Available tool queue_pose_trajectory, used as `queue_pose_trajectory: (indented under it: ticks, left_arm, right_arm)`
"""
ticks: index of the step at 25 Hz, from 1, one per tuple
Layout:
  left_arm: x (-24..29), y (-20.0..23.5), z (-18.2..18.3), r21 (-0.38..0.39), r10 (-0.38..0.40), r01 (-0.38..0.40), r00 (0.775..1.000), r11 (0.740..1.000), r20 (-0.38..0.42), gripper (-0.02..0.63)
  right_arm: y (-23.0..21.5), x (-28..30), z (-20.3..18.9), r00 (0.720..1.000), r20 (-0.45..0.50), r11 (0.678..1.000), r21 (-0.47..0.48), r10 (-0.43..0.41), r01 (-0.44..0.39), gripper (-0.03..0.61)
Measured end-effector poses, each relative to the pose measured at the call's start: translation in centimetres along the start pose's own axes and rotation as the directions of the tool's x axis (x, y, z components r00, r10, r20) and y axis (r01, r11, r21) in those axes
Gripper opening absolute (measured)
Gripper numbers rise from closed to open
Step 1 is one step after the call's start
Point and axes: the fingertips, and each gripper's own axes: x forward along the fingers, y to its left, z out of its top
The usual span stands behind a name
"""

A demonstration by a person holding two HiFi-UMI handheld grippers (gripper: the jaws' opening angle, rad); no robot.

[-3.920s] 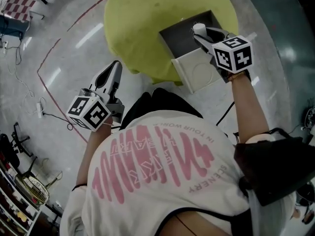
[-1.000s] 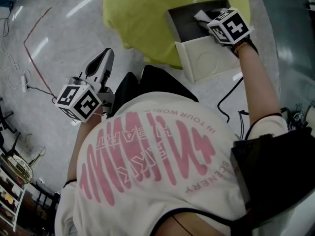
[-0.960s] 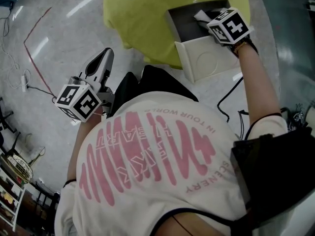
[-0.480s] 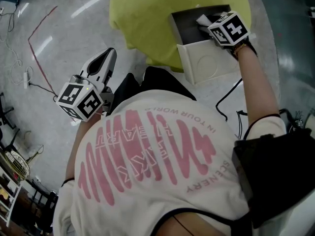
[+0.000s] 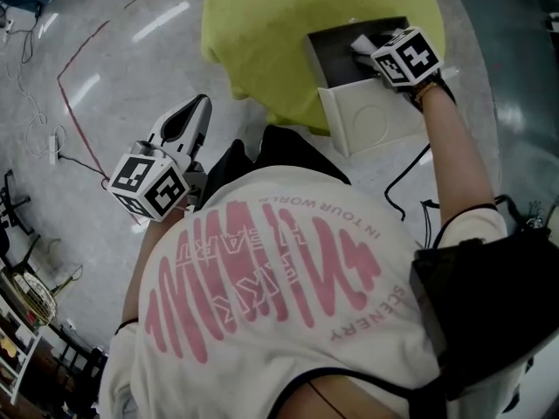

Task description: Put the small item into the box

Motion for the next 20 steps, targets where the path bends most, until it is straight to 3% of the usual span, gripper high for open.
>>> queue_pose_trajectory:
  ticks: [20]
  left_arm:
    - [-2.7, 0.2, 1.9, -0.021, 0.019, -0.018, 0.997, 1.000, 0.073, 0.008]
  right_arm:
    - [0.0, -1.9, 0.6, 1.000, 0.002, 0.999, 0.043, -0.021, 0.021, 0.247]
